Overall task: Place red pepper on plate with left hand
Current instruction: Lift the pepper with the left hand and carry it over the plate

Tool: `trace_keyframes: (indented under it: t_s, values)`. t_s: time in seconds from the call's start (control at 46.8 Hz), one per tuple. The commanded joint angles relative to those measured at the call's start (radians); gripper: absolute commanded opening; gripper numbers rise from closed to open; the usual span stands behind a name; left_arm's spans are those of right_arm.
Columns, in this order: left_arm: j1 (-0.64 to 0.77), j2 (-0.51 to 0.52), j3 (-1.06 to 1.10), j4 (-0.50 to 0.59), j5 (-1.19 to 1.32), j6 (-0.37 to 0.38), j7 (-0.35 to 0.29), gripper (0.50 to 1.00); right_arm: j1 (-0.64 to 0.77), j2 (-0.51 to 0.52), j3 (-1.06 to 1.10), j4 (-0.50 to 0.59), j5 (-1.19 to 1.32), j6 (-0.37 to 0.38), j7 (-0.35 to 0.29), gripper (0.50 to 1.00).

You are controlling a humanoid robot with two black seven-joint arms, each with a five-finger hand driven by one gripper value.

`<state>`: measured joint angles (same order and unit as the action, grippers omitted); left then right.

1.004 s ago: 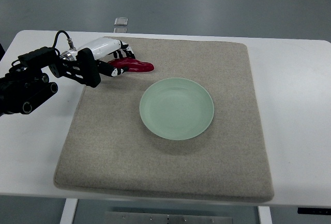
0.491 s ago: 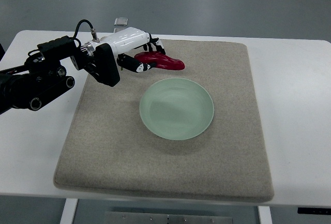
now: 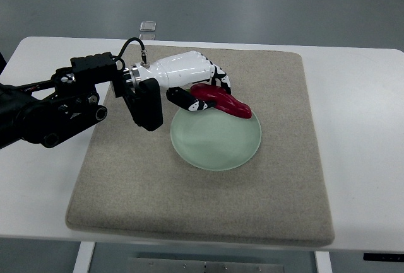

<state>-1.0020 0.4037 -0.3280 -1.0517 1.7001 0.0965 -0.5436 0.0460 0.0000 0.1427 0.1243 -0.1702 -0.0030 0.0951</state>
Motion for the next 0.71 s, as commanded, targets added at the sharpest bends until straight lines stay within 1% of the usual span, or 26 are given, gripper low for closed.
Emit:
trace_keyframes:
  t_s: [0.0, 0.192, 0.684]
  values:
    - [0.003, 0.0, 0.007, -0.002, 0.021, 0.0, -0.004, 0.5, 0.0, 0.0, 0.0, 0.0, 0.0, 0.0, 0.0, 0.932]
    - [0.005, 0.001, 0.03, -0.001, 0.039, 0.0, -0.013, 0.5, 0.0, 0.0, 0.0, 0.0, 0.0, 0.0, 0.0, 0.932]
    - [0.01, 0.001, 0.047, -0.001, 0.061, 0.0, -0.013, 0.5, 0.0, 0.0, 0.0, 0.0, 0.0, 0.0, 0.0, 0.932]
